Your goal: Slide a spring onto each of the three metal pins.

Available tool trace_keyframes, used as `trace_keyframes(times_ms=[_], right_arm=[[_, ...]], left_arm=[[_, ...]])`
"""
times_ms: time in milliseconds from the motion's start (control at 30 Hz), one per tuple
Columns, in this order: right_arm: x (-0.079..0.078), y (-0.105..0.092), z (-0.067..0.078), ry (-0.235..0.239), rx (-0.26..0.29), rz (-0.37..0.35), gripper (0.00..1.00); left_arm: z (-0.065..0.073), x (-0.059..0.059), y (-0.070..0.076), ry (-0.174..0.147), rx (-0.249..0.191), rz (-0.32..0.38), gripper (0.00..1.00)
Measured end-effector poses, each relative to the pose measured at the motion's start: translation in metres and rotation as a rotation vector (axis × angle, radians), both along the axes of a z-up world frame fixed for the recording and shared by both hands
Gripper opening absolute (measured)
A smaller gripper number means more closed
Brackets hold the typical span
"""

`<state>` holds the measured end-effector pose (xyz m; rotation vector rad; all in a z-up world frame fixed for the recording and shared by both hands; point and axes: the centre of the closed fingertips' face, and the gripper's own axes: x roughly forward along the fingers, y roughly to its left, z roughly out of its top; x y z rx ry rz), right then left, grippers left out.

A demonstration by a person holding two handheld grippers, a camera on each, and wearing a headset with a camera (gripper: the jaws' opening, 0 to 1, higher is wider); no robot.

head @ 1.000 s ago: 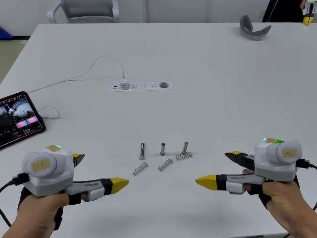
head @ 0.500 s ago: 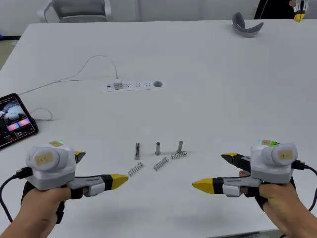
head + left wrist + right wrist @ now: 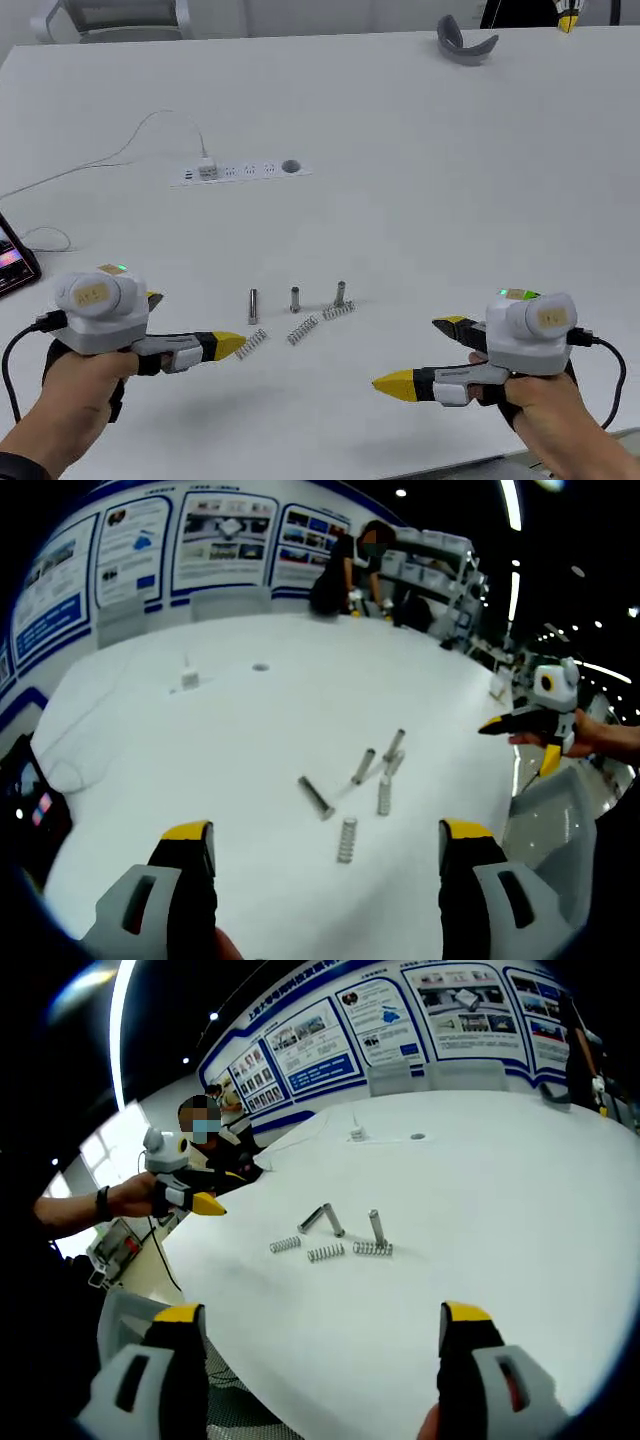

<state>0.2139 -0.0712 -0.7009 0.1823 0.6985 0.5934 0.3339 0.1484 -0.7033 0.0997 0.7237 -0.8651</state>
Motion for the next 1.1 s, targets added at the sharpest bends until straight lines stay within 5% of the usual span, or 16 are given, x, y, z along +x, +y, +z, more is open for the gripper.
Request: trace_keyframes(times_ms=[1100], right_arm=[[-0.005,0.000,-0.008,0.033,0.018,-0.022,0.95]], left_arm=[[-0.031,0.039,-0.036,0.059,0.001,-0.005,0.78]])
